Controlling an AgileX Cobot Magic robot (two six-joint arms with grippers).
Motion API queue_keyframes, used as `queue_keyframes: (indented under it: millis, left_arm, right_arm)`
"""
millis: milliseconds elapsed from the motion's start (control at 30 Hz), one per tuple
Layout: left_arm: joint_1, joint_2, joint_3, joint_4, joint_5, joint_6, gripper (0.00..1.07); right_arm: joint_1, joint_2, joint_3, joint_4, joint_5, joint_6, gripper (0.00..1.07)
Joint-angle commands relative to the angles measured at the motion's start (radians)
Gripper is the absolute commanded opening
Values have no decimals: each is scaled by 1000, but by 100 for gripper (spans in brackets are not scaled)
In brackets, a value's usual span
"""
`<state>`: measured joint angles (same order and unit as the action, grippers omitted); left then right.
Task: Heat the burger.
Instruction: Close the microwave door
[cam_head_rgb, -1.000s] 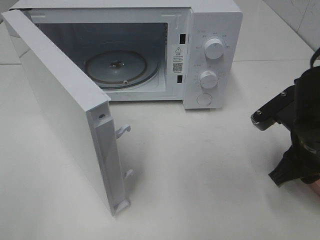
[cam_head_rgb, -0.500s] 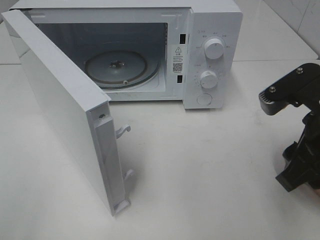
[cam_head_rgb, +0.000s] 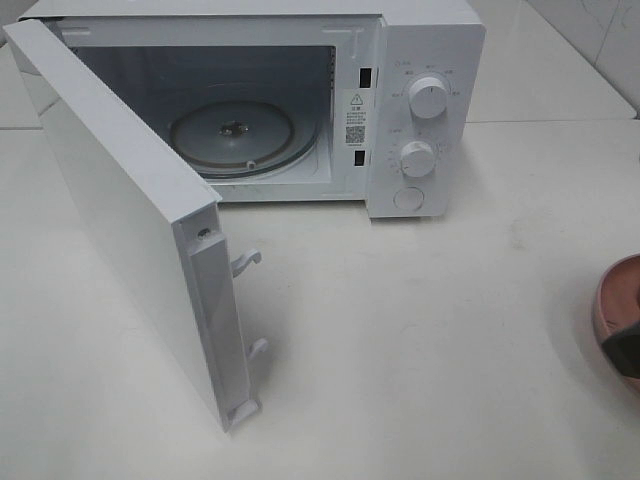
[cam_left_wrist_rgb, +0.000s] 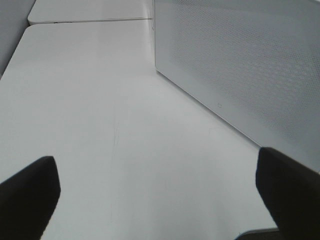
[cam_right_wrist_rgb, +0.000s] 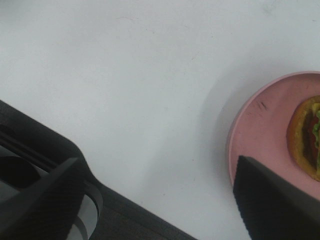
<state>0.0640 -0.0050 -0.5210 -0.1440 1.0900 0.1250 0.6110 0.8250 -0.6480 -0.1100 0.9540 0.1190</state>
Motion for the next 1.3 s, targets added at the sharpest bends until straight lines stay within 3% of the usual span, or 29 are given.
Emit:
queue_keyframes:
  millis: [33,233,300,400,600,667,1067,1300]
  left_arm:
    - [-2,-5,3,-3,-14,-1,100]
    - [-2,-5,3,-3,-14,-1,100]
    - [-2,-5,3,-3,-14,-1,100]
    - [-2,-5,3,-3,-14,-1,100]
    - [-2,-5,3,-3,-14,-1,100]
    - [-2,-5,3,-3,-14,-1,100]
    - [-2,-5,3,-3,-14,-1,100]
    - [-2,-4,3,-4,-14,-1,100]
  right_arm:
    - [-3,-87,7,4,59,-10,78]
    - [-3,-236,30,27,93,-10,77]
    - [-18,-375,76,38,81,-9,76]
    - [-29,-410,87,40,81,-9,76]
    - [-152,-591,145,49,42,-16,76]
    - [-232,-681,146,48,43,-34,76]
    - [-453,-863,149,51,43,-45,76]
    - [-459,-861,149,50,43,-44,76]
